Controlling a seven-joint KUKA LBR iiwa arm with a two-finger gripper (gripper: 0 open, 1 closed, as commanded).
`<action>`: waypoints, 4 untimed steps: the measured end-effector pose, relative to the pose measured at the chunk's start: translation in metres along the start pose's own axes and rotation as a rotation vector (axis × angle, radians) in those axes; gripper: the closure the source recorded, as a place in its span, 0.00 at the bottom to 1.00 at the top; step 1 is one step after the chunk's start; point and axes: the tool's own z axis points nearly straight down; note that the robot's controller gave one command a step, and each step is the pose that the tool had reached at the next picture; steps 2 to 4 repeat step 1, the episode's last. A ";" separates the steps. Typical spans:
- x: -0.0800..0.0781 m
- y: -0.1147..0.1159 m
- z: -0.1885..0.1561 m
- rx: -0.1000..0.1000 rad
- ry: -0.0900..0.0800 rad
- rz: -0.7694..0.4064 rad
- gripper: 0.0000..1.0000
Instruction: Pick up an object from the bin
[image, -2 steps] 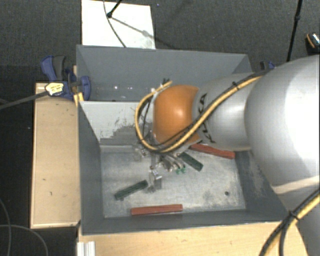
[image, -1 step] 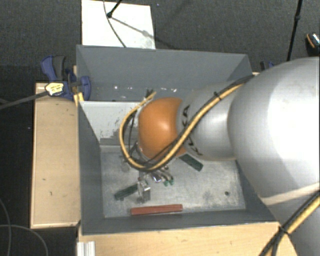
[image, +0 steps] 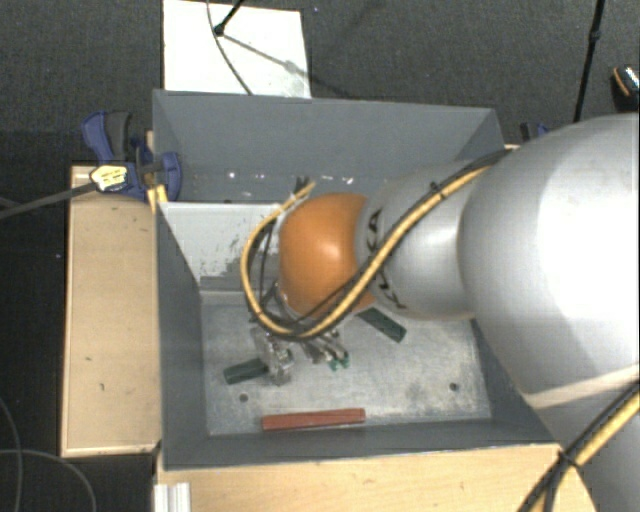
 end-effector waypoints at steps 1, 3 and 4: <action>-0.009 -0.010 -0.145 0.002 -0.010 -0.094 1.00; -0.009 -0.010 -0.145 0.002 -0.010 -0.094 1.00; -0.009 -0.010 -0.145 0.002 -0.010 -0.094 1.00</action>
Offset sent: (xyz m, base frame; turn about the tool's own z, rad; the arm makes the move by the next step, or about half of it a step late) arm 0.0092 -0.0065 0.1393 -0.0960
